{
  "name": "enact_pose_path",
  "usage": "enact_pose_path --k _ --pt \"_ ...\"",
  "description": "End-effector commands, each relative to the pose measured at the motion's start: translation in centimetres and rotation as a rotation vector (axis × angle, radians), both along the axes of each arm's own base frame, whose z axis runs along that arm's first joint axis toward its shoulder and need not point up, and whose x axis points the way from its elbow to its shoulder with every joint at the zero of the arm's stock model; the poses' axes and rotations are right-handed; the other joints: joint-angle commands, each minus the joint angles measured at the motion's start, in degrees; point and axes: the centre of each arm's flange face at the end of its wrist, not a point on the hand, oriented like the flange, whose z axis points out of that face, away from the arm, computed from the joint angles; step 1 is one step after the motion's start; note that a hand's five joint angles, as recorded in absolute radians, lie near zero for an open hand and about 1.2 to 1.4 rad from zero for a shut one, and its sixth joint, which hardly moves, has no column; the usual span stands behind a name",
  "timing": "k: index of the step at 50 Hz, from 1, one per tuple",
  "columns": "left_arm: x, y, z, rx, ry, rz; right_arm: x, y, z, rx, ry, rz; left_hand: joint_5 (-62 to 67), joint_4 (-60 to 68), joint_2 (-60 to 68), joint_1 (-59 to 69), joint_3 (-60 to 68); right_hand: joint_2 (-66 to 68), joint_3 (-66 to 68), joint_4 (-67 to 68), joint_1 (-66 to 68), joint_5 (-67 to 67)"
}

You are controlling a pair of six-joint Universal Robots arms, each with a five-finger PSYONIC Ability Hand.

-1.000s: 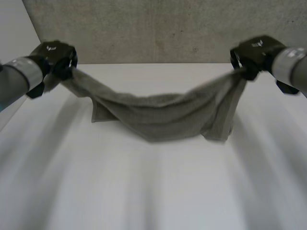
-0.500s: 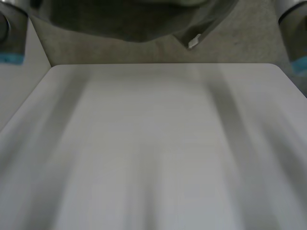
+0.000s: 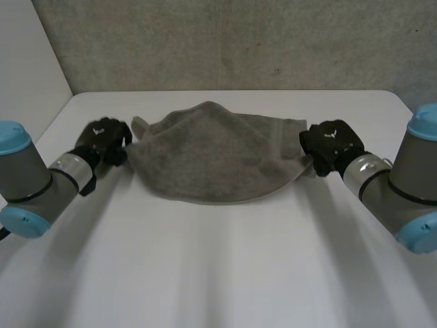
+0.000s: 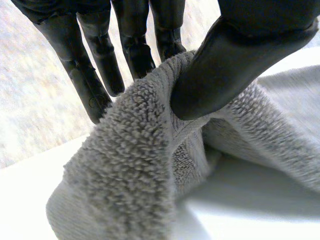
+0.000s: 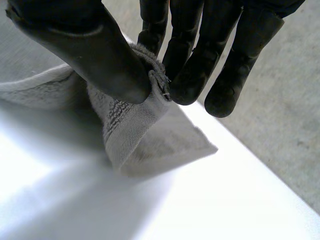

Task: Fold the towel.

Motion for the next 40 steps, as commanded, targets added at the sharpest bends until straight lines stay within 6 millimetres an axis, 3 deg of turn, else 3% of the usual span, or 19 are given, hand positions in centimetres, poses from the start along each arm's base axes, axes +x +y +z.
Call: enact_pose_path --k 1,6,13,14,15,16,17,18,20,24,31,36,40 --pt "-0.1 2.9 -0.2 0.134 -0.129 -0.040 -0.8 1.4 0.8 0.000 0.012 -0.020 5.0 2.0 3.2 6.4 49.2 5.3 3.7 3.2 3.2 3.3" --pt "0.8 5.0 0.8 0.207 -0.166 -0.038 -1.0 1.8 1.1 -0.004 0.010 -0.025 5.0 2.0 3.2 6.4 49.2 5.3 3.7 3.2 3.2 3.3" --pt "1.9 5.3 1.6 0.175 -0.160 -0.005 -2.9 0.1 1.6 -0.007 -0.020 -0.123 5.0 2.0 3.2 6.4 49.2 5.3 3.7 3.2 3.2 3.3" --pt "2.1 5.1 1.5 0.160 -0.159 0.006 -2.9 0.1 1.6 -0.007 -0.020 -0.123 -3.0 -5.9 -4.8 -1.5 41.2 5.3 3.7 3.2 3.2 3.3" --pt "2.1 5.1 1.5 0.160 -0.159 0.006 -3.0 0.0 1.5 0.002 -0.035 -0.134 -3.1 -6.0 -4.9 -1.6 41.2 5.3 3.7 3.2 3.2 3.3" --pt "2.2 4.8 1.4 0.141 -0.159 0.011 -3.0 0.0 1.5 0.002 -0.035 -0.134 -14.6 -17.5 -16.4 -13.1 29.7 5.3 3.7 3.2 3.2 3.3" --pt "2.2 4.8 1.4 0.141 -0.159 0.011 -3.1 -0.2 1.3 0.012 -0.041 -0.140 -14.7 -17.6 -16.5 -13.2 29.6 5.3 3.7 3.2 3.2 3.3" --pt "2.2 4.6 1.1 0.126 -0.158 0.015 -3.1 -0.3 0.9 0.023 -0.040 -0.144 -29.2 -32.1 -31.0 -27.7 15.1 5.3 3.7 3.2 3.2 3.3" --pt "2.2 4.3 0.9 0.106 -0.156 0.017 -3.1 -0.3 0.4 0.035 -0.036 -0.144 -36.5 -39.4 -38.3 -35.0 7.8 5.3 3.7 3.2 3.2 3.3" --pt "2.3 3.9 -1.1 0.108 -0.164 0.035 -3.0 -0.3 -0.4 0.051 -0.031 -0.143 -38.9 -41.8 -40.7 -37.4 5.3 5.3 3.7 3.2 3.2 3.3" --pt "2.4 4.8 -2.2 0.152 -0.169 0.033 -3.1 -0.3 -1.1 0.070 -0.029 -0.145 -39.2 -42.2 -41.0 -37.8 5.0 5.3 3.7 3.2 3.2 3.3" --pt "2.4 5.9 -1.5 0.163 -0.167 0.029 -3.1 -0.3 -1.3 0.077 -0.026 -0.145 -39.2 -42.2 -41.0 -37.8 5.0 5.3 3.7 3.2 3.2 3.3" --pt "2.6 7.3 0.3 0.137 -0.167 0.034 -3.1 -0.3 -1.5 0.081 -0.024 -0.145 -39.9 -42.9 -41.7 -38.5 4.3 5.3 3.7 3.2 3.2 3.3"
